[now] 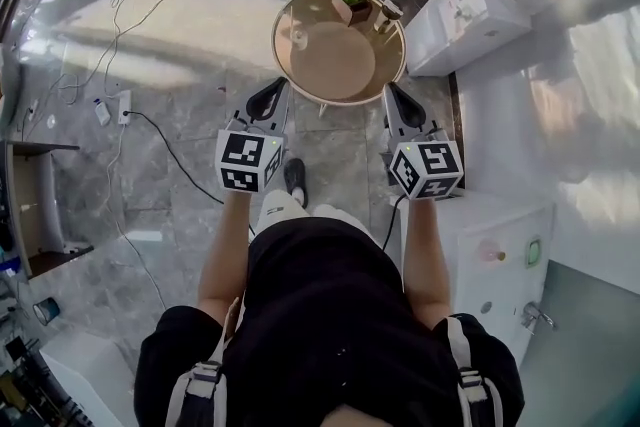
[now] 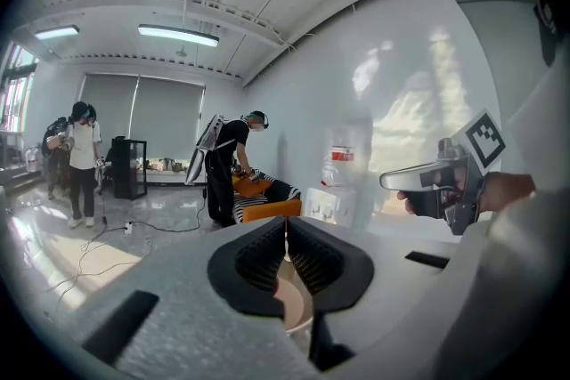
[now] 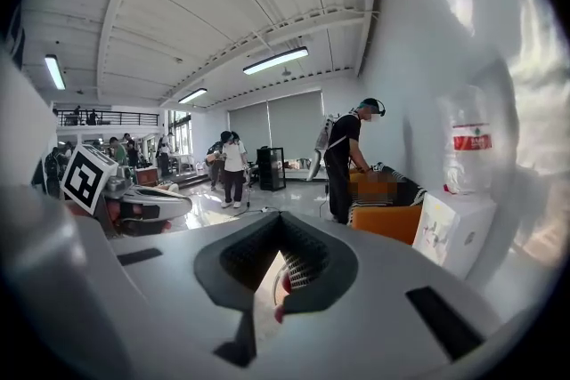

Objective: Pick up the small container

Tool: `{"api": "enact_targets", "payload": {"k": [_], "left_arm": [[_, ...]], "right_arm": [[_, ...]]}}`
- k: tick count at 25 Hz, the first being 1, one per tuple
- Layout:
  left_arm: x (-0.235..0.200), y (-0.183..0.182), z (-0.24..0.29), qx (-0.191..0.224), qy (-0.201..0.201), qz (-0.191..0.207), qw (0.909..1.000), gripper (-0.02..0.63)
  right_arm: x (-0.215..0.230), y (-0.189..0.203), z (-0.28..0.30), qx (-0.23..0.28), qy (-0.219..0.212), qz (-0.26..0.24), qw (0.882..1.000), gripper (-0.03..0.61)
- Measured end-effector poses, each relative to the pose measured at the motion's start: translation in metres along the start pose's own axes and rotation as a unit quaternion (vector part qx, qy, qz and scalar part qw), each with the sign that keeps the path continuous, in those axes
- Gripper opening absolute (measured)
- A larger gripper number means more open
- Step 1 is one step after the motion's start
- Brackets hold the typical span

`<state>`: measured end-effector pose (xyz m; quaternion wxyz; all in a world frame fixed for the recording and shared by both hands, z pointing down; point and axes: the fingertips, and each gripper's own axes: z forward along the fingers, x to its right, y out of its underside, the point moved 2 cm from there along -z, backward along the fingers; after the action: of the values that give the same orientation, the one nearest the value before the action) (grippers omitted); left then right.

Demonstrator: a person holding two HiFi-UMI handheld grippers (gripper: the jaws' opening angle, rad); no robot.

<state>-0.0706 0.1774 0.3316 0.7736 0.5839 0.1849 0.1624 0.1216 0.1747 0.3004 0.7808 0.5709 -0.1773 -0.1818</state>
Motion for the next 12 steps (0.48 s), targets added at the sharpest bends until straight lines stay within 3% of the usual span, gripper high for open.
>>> {"api": "enact_targets", "payload": {"k": [12], "left_arm": [[-0.031,0.009,0.065,-0.027,0.036,-0.019,0.9988,0.018]], "right_arm": [[0.010,0.006,0.054,-0.021,0.016,0.010,1.000,0.003]]}}
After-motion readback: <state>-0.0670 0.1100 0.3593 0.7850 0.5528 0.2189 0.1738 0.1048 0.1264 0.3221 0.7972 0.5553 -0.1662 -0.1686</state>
